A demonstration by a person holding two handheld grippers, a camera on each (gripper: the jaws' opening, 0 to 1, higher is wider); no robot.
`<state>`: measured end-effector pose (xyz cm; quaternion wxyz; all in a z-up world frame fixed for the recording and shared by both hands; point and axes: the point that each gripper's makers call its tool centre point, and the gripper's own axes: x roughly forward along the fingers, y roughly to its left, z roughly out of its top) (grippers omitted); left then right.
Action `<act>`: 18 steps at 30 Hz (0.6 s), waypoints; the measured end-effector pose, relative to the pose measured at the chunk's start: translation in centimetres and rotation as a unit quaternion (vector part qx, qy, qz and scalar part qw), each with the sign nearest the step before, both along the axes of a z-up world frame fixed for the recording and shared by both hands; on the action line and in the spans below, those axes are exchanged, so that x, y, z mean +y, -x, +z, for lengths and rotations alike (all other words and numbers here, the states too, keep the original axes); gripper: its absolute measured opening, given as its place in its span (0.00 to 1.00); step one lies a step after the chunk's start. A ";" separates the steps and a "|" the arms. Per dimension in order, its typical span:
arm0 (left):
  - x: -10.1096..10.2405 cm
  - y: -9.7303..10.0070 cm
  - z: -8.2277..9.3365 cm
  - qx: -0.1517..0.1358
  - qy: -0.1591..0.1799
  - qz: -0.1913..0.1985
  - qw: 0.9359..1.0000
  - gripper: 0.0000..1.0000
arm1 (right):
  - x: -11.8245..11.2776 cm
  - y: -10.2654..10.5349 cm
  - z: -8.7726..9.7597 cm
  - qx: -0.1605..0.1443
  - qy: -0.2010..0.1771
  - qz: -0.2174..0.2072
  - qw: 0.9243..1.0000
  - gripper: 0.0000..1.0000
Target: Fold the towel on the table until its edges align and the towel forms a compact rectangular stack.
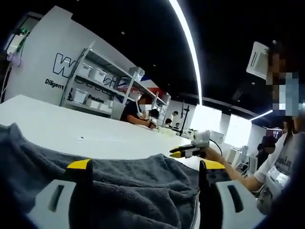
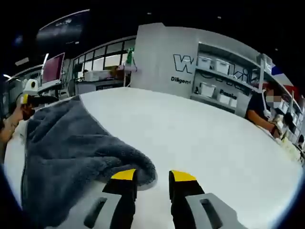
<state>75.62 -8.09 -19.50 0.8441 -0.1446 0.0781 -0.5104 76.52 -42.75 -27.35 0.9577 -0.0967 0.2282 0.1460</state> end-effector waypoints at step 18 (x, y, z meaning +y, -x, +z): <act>-1.2 1.5 -0.4 -0.024 -0.041 -0.026 0.999 0.99 | 0.1 -0.2 -2.3 0.032 0.053 0.005 0.998 0.04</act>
